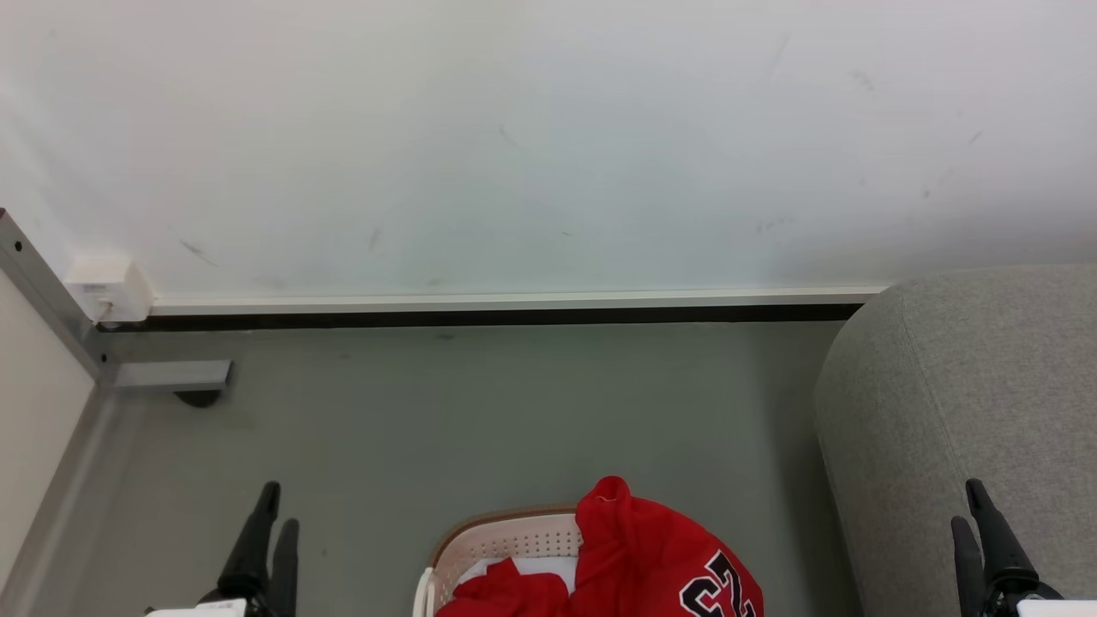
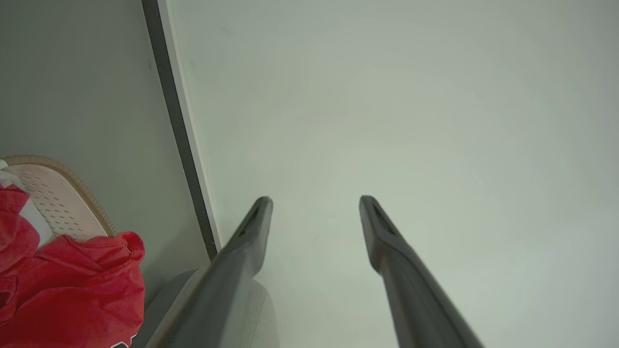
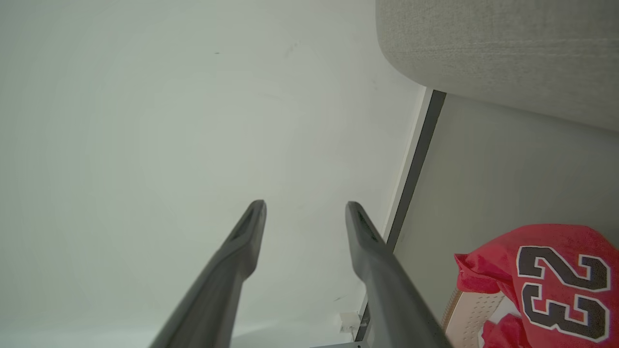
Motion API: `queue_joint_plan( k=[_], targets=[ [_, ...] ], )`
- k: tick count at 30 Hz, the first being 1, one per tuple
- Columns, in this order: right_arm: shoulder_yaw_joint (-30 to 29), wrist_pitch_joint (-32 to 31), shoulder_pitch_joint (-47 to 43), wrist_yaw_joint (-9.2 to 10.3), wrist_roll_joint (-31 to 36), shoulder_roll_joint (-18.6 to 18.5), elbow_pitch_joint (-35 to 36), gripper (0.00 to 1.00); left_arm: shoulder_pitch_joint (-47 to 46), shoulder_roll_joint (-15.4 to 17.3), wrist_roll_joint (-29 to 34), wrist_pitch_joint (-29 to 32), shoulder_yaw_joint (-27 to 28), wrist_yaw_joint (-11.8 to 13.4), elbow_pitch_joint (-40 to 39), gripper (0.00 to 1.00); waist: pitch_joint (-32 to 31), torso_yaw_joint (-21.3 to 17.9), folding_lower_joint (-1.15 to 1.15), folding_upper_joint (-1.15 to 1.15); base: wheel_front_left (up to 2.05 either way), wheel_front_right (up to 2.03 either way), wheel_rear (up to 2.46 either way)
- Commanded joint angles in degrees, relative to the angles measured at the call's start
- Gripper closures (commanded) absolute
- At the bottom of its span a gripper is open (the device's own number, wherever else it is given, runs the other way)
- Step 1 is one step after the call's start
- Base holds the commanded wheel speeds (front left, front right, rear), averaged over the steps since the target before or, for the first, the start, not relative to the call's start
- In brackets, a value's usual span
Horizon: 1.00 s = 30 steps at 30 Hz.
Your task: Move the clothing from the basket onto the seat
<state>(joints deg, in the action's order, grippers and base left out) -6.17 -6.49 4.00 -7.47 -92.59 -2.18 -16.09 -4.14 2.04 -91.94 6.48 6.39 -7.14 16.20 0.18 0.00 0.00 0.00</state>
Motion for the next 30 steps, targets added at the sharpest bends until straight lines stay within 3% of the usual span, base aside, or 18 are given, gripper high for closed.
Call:
queue_joint_plan(
  k=[1, 10, 25, 30],
  targets=[
    [0.28, 0.56, 0.35, 0.00, 0.00, -0.23, 0.98, 0.00, -0.48, 0.13, 0.16, -0.63, -0.21, -0.05, -0.85, 0.00, 0.01, 0.00, 0.00, 0.00, 0.00, 0.00, 0.00],
    [1.89, 3.21, 0.26, 0.00, 2.13, -0.38, 3.45, 0.00, -0.75, 0.24, 3.36, -3.22, -0.69, -0.10, -3.41, 0.00, 0.01, -0.01, 0.00, 0.00, 0.00, 0.00, 0.00],
    [4.38, 6.76, -0.11, -0.01, 13.19, -0.83, 7.49, 0.00, -0.66, 0.41, 16.33, -6.74, -0.69, -0.18, -7.34, 0.00, 0.01, -0.13, 0.00, 0.00, 0.00, 0.00, 0.00],
    [4.95, 7.87, -0.37, -0.01, 18.70, -1.11, 8.03, 0.00, -0.52, 0.46, 24.62, -7.87, -1.35, -0.20, -8.57, 0.00, -0.02, -0.24, 0.00, 0.00, 0.00, 0.00, 0.00]
  ],
)
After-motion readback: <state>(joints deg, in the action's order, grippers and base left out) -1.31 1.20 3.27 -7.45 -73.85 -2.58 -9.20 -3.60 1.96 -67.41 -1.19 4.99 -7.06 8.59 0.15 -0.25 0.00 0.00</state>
